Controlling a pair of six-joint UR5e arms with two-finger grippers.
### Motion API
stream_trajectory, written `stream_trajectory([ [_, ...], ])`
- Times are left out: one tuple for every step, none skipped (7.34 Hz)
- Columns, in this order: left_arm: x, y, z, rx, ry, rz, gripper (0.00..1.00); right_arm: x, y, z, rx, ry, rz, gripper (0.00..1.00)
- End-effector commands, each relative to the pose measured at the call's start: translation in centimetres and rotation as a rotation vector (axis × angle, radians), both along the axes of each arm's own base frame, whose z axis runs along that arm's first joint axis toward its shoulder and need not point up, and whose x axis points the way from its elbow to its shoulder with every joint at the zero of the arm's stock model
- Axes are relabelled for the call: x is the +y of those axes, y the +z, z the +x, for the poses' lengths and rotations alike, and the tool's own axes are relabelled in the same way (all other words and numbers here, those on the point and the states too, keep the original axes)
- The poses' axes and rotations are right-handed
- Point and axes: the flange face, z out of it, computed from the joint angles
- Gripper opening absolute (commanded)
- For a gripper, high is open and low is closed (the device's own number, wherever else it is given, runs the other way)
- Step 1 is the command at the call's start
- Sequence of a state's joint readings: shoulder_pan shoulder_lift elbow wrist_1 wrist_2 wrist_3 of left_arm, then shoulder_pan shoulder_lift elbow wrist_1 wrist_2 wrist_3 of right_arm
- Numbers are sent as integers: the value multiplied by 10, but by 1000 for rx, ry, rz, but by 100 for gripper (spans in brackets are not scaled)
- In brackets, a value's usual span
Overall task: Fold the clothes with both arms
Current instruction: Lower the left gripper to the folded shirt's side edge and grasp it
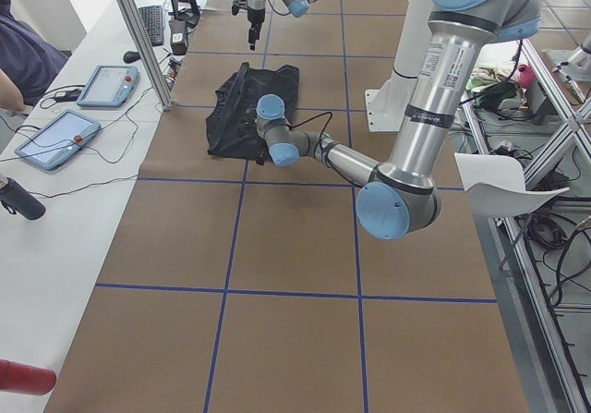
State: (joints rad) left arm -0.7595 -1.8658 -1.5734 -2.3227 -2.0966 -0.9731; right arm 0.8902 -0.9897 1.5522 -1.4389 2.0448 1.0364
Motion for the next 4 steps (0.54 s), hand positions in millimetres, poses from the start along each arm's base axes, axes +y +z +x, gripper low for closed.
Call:
stream_trajectory([
  [33, 9, 26, 35, 28, -49, 100, 5, -1, -1, -3, -5, 3, 100],
  [35, 10, 29, 28, 22, -46, 96, 5, -1, -1, -5, -2, 1, 100],
  [39, 12, 34, 24, 24, -45, 88, 5, -2, 0, -6, 1, 0, 100],
  [39, 12, 34, 25, 24, -48, 73, 7, -3, 0, -9, 0, 2, 100],
])
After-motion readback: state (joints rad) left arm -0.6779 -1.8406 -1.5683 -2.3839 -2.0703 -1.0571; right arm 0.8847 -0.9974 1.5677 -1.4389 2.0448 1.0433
